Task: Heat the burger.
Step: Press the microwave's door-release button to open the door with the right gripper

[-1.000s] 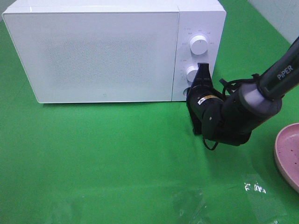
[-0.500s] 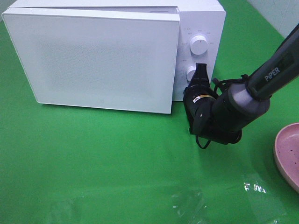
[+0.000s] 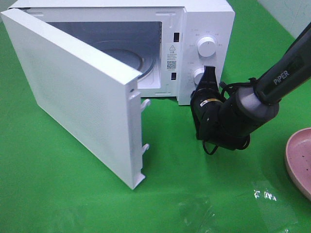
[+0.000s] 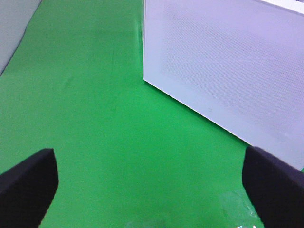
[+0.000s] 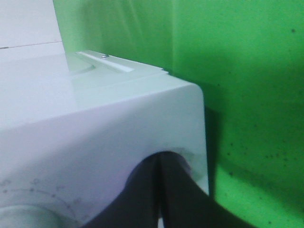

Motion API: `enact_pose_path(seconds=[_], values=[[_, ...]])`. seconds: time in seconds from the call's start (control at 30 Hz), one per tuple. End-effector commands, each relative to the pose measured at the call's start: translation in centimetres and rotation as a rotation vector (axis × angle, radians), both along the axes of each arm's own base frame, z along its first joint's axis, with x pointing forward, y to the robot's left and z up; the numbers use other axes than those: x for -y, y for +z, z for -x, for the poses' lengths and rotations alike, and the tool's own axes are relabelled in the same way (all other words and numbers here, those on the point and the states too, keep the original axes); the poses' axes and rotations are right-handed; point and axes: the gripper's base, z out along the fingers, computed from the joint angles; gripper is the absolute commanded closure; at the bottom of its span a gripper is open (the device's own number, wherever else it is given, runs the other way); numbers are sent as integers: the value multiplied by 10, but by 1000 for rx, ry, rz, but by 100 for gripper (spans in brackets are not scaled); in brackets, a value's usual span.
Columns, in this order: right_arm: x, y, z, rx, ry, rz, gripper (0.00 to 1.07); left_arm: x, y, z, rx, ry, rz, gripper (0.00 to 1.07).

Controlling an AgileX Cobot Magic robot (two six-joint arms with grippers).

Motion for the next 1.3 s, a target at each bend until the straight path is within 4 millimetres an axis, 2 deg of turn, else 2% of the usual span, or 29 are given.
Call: enact_pose_path(seconds=[0.03,0.3,0.4,0.43,0.5,0.6,0.73,0.83,0.97,1.07,1.13,1.3], values=[[9,47,-23,366,-73,6,107,1,-1,2,17,-2,5,8],[2,42,-8,257,-21,-46,107,1,-1,2,17,-2,5,8],[-7,35,5,157,24,-128,107,1,-1,2,17,-2,5,8],[-7,35,5,157,24,-128,107,1,-1,2,17,-2,5,8],[-12,30,18,77,92,-122,107,1,-1,2,17,-2,5,8],[-12,29,22,68,100,-118,107,1,-1,2,17,-2,5,8],[-9,30,41,14,173,-85,107,1,-1,2,17,-2,5,8],[-9,31,45,0,194,-77,106,1,-1,2,17,-2,5,8],[2,35,64,-58,224,-60,105,1,-1,2,17,-2,5,8],[4,36,67,-63,227,-53,105,1,-1,2,17,-2,5,8],[10,45,77,-81,259,0,104,1,-1,2,17,-2,5,8],[12,53,86,-119,331,111,103,1,-1,2,17,-2,5,8]])
